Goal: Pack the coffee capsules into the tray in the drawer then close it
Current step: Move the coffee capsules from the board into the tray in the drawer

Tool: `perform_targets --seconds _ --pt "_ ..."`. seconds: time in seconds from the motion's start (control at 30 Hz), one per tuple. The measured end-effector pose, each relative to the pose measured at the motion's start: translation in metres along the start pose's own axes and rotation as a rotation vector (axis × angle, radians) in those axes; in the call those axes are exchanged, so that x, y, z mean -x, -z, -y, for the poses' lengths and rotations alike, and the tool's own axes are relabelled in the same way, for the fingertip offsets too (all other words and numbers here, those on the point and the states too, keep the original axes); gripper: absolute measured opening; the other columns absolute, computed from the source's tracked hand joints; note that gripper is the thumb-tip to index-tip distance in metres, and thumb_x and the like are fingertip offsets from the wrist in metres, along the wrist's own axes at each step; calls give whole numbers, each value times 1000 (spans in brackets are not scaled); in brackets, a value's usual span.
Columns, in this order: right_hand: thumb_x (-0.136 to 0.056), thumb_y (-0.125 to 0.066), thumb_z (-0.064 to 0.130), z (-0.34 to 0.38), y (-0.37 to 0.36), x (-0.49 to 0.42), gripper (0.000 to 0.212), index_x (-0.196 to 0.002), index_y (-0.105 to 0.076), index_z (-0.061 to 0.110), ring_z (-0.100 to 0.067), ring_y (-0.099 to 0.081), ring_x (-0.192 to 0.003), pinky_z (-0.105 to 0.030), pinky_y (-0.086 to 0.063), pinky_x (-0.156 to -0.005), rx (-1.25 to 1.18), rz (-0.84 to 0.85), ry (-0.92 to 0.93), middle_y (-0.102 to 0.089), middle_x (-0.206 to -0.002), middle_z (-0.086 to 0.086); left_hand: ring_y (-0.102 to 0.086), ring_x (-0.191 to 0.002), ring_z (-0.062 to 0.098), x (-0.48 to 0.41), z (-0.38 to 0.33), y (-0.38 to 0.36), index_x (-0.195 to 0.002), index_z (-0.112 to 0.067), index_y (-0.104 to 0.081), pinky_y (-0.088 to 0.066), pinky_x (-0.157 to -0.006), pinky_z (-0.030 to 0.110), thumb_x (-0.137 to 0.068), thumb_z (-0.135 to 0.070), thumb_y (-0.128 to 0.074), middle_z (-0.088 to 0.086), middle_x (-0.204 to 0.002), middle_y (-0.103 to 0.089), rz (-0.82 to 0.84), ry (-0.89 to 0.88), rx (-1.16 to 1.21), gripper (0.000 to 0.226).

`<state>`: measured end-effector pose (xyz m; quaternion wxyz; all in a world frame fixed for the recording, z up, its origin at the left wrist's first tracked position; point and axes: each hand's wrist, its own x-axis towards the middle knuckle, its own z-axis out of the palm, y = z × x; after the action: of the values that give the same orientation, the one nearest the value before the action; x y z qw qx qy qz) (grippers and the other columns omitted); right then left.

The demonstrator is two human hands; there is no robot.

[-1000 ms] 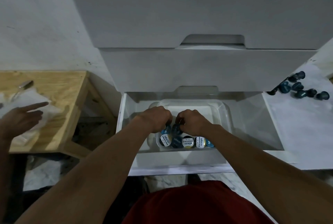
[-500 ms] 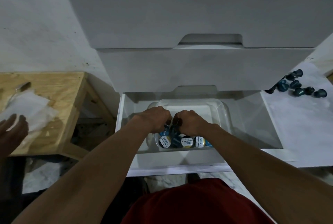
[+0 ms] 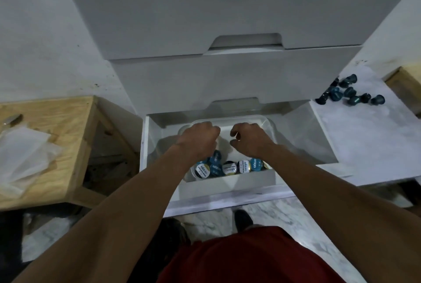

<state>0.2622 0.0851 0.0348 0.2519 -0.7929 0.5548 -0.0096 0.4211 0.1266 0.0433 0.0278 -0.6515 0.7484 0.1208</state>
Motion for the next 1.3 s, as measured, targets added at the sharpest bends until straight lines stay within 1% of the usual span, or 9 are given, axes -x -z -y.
perform_targets --seconds 0.1,0.3,0.57,0.7,0.87,0.97,1.03,1.13,1.3 --pt "-89 -60 27 -20 22 19 30 -116 -62 15 -24 -60 -108 -26 -43 -88 33 -135 -57 -66 -116 -5 -56 -109 32 -6 -34 7 -123 -11 -55 -48 -86 42 -92 -21 -51 13 -121 -57 -85 -41 34 33" --pt "-92 -55 27 -80 69 59 35 -123 -58 13 -28 -60 -108 -33 -46 -92 45 -394 -147 -61 -124 -11 -53 -113 33 -27 -118 25 -125 -10 -52 -45 -89 41 -94 -22 -47 14 -125 -55 -206 -218 50 34" --pt "-93 -52 28 -202 128 105 43 -133 -50 10 -30 -51 -121 -38 -42 -99 72 -543 -225 -54 -133 -14 -54 -111 28 -72 -242 36 -126 -8 -50 -44 -91 38 -95 -24 -46 10 -123 -58 -362 -379 69 35" --pt "-94 -51 32 -272 150 121 43 -131 -52 10 -31 -52 -118 -40 -46 -95 97 -539 -191 -56 -129 -13 -53 -114 27 -105 -305 25 -131 -9 -47 -42 -95 36 -95 -26 -46 10 -128 -56 -435 -353 44 40" --pt "-95 -49 31 -352 175 135 38 -125 -54 9 -33 -51 -114 -42 -47 -91 127 -473 -191 -56 -127 -13 -59 -98 33 -136 -367 5 -119 -7 -56 -48 -81 40 -88 -24 -57 14 -115 -61 -451 -277 0 35" --pt "-95 -49 29 -385 187 135 37 -124 -53 7 -35 -51 -113 -43 -48 -88 193 -423 -144 -54 -129 -15 -63 -83 32 -150 -388 0 -106 -5 -62 -52 -69 38 -78 -22 -69 14 -101 -65 -457 -222 -42 33" --pt "-95 -49 29 -402 191 129 38 -126 -51 6 -36 -50 -115 -44 -48 -88 219 -399 -108 -52 -131 -16 -63 -78 30 -158 -397 -5 -102 -6 -62 -51 -66 36 -75 -23 -72 13 -95 -65 -451 -201 -71 34" --pt "-95 -49 29 -418 194 113 40 -128 -49 6 -37 -49 -117 -45 -47 -90 220 -392 -72 -53 -130 -16 -62 -82 30 -173 -404 -15 -104 -5 -61 -51 -71 36 -78 -24 -70 12 -97 -65 -430 -171 -82 33" --pt "-96 -48 30 -435 191 74 40 -127 -50 6 -36 -48 -119 -44 -46 -92 187 -360 -55 -54 -129 -16 -59 -100 29 -210 -404 -28 -116 -5 -55 -46 -89 37 -89 -27 -57 12 -109 -63 -372 -146 -61 35"
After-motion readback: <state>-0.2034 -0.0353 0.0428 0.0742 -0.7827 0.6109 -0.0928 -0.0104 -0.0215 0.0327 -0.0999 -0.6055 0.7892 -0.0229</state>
